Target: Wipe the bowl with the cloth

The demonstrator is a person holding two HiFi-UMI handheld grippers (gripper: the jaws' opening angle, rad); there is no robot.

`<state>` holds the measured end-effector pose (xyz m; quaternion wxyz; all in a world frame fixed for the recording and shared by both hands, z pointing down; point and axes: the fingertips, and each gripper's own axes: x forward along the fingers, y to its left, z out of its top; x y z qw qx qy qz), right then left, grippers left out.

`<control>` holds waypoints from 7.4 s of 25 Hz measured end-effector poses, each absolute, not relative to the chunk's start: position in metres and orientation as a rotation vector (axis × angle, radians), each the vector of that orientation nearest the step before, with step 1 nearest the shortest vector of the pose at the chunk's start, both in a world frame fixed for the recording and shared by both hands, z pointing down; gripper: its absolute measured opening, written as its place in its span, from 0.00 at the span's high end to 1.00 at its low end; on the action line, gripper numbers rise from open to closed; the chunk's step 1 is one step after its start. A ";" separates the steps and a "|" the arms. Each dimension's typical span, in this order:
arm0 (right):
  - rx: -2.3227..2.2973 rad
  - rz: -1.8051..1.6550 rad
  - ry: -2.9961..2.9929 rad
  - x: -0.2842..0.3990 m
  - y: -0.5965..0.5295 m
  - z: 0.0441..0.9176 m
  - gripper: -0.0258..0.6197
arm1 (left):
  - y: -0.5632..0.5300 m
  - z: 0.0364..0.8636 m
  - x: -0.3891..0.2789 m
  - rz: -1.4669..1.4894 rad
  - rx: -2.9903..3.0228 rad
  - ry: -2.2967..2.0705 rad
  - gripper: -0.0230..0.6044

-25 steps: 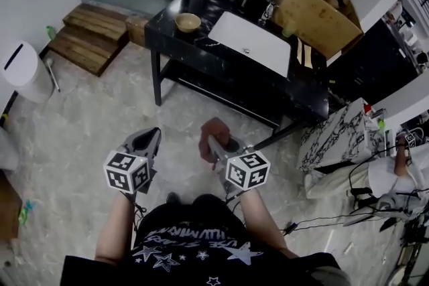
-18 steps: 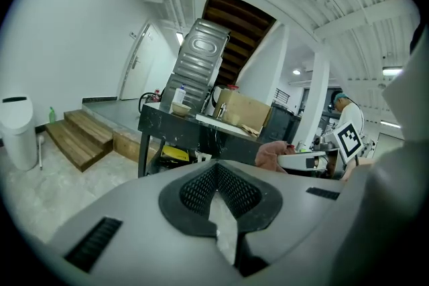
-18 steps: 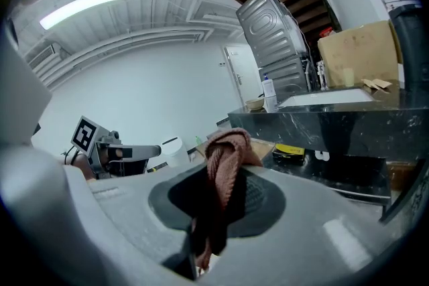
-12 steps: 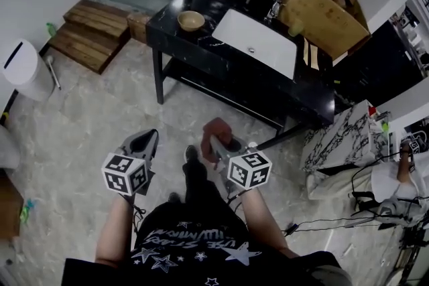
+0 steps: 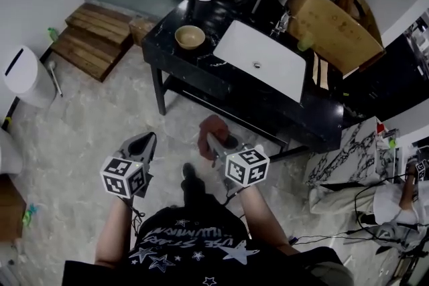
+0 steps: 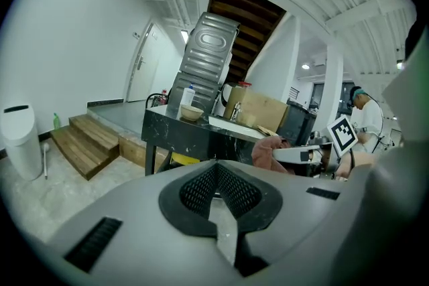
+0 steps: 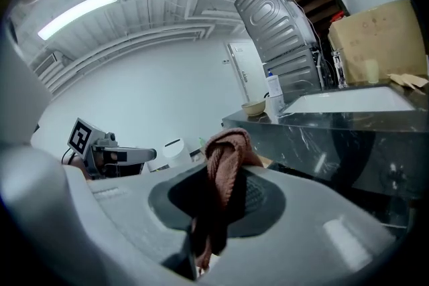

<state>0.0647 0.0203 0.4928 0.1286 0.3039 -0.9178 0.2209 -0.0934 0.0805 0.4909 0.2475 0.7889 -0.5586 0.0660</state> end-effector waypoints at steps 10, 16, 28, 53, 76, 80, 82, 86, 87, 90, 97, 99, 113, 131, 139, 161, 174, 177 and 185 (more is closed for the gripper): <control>0.855 0.618 -2.708 0.060 -0.081 0.473 0.85 | -0.014 0.478 -0.087 0.202 2.165 -1.538 0.95; 0.822 0.625 -2.730 0.063 -0.122 0.470 0.85 | -0.061 0.467 -0.089 0.215 2.167 -1.583 0.95; 0.746 0.609 -2.783 0.045 -0.185 0.464 0.85 | -0.119 0.458 -0.097 0.167 2.128 -1.625 0.95; 1.219 0.596 -2.601 0.014 -0.297 0.457 0.85 | -0.289 0.454 -0.159 0.204 2.302 -1.267 0.95; 1.486 0.647 -2.464 0.019 -0.318 0.467 0.85 | -0.340 0.500 -0.143 0.432 2.233 -0.865 0.80; 1.500 0.650 -2.457 0.018 -0.318 0.468 0.85 | -0.342 0.503 -0.141 0.454 2.220 -0.839 0.80; 1.503 0.649 -2.454 0.018 -0.318 0.468 0.85 | -0.342 0.503 -0.139 0.455 2.219 -0.829 0.80; 1.503 0.650 -2.454 0.016 -0.320 0.469 0.85 | -0.345 0.500 -0.140 0.477 2.234 -0.862 0.85; 1.501 0.650 -2.456 0.015 -0.320 0.469 0.85 | -0.346 0.500 -0.140 0.483 2.238 -0.872 0.88; 1.495 0.649 -2.465 0.014 -0.322 0.469 0.85 | -0.346 0.500 -0.140 0.511 2.245 -0.887 0.93; 1.458 0.638 -2.494 0.013 -0.318 0.468 0.85 | -0.340 0.502 -0.137 0.528 2.216 -0.907 0.93; 1.449 0.631 -2.503 0.016 -0.315 0.466 0.85 | -0.337 0.501 -0.134 0.526 2.209 -0.911 0.93; 1.252 0.655 -2.730 0.022 -0.280 0.421 0.85 | -0.316 0.492 -0.113 0.512 2.204 -1.048 0.93; 0.912 0.717 -2.301 -0.015 -0.264 0.482 0.86 | -0.289 0.464 -0.057 0.538 2.348 -1.157 0.93; 0.915 0.645 -2.217 -0.015 -0.275 0.490 0.86 | -0.279 0.463 -0.041 0.548 2.360 -1.103 0.93; 0.448 0.258 -2.364 -0.073 -0.258 0.470 0.86 | -0.293 0.439 -0.077 0.353 2.354 -1.144 0.93; 0.258 0.177 -2.156 -0.065 -0.238 0.485 0.86 | -0.291 0.448 -0.089 0.462 2.401 -1.160 0.93; 0.379 0.177 -2.099 -0.053 -0.249 0.488 0.86 | -0.289 0.452 -0.090 0.465 2.388 -1.136 0.93; 0.584 0.097 -2.074 -0.053 -0.271 0.482 0.86 | -0.289 0.450 -0.089 0.429 2.375 -1.112 0.93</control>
